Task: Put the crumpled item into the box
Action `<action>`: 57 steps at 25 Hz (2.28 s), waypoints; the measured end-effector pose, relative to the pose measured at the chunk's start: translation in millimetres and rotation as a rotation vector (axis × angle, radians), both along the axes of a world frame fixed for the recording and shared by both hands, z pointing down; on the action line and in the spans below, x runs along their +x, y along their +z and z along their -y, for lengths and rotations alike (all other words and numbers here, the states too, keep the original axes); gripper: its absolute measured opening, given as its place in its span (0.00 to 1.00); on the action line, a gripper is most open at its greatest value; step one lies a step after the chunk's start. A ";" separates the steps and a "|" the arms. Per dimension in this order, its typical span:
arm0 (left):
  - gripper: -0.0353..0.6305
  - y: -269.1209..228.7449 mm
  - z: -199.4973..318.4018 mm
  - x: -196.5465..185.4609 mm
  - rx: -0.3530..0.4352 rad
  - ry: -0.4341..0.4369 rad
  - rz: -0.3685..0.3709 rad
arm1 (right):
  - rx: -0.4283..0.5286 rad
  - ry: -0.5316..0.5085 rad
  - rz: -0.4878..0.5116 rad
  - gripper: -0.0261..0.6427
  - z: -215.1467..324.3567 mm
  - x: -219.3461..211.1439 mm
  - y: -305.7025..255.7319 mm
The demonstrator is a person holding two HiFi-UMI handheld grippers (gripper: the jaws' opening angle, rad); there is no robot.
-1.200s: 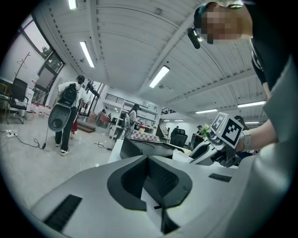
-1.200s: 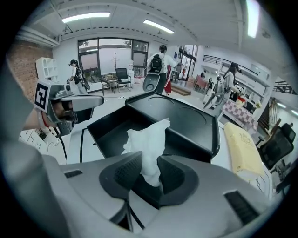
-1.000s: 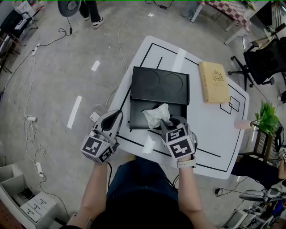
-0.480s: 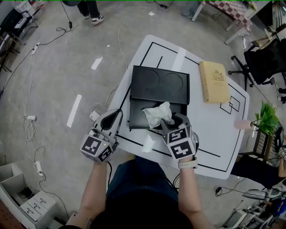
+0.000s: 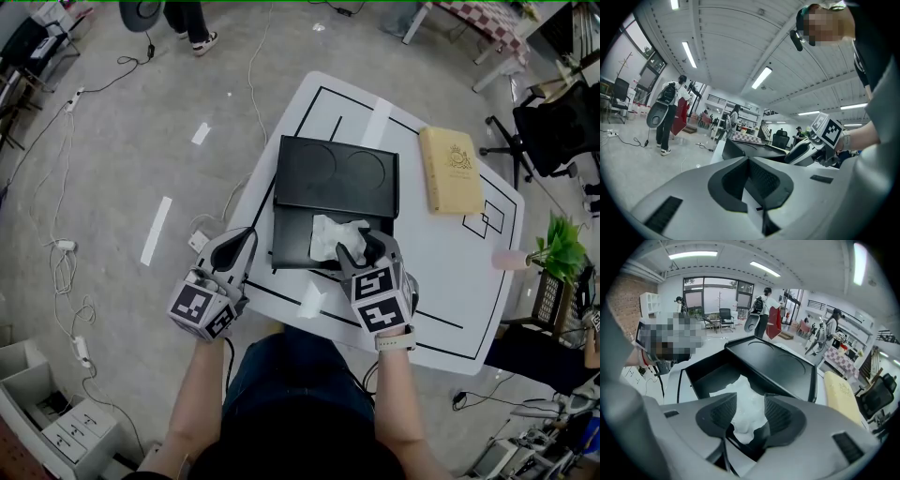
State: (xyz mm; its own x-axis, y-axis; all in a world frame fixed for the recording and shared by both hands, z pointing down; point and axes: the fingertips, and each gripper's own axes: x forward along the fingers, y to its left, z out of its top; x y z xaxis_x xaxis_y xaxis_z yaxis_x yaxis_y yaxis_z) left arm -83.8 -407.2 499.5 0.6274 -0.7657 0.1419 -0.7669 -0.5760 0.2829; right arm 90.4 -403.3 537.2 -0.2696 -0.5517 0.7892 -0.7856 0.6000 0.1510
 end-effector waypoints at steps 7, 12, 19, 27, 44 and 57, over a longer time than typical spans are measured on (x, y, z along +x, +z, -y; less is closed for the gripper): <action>0.06 -3.6 0.0 -1.3 0.010 0.001 0.003 | -0.005 0.008 0.054 0.32 -5.6 0.3 0.1; 0.06 -8.0 -3.4 1.8 0.019 0.017 0.005 | 0.014 0.020 0.081 0.24 -11.6 2.5 -5.0; 0.06 -13.3 -12.9 7.6 0.021 0.030 0.005 | 0.039 0.048 0.124 0.19 -23.0 5.4 -9.9; 0.06 -13.9 -25.8 11.7 0.025 0.049 0.002 | 0.074 0.067 0.191 0.13 -37.2 3.1 -17.3; 0.06 -32.8 -38.5 23.5 0.061 0.087 0.007 | 0.210 0.147 0.433 0.05 -48.5 12.0 -56.9; 0.06 -52.9 -35.9 34.3 0.098 0.102 0.015 | 0.326 0.158 0.612 0.05 -47.3 20.0 -100.2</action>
State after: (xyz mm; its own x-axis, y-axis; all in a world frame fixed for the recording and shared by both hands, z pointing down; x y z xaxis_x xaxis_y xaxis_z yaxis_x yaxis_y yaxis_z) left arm -49.5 -371.3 446.6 0.7012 -0.7085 0.0791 -0.7065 -0.6757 0.2105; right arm 110.4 -356.0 436.9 -0.5091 -0.8030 0.3098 -0.8606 0.4712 -0.1929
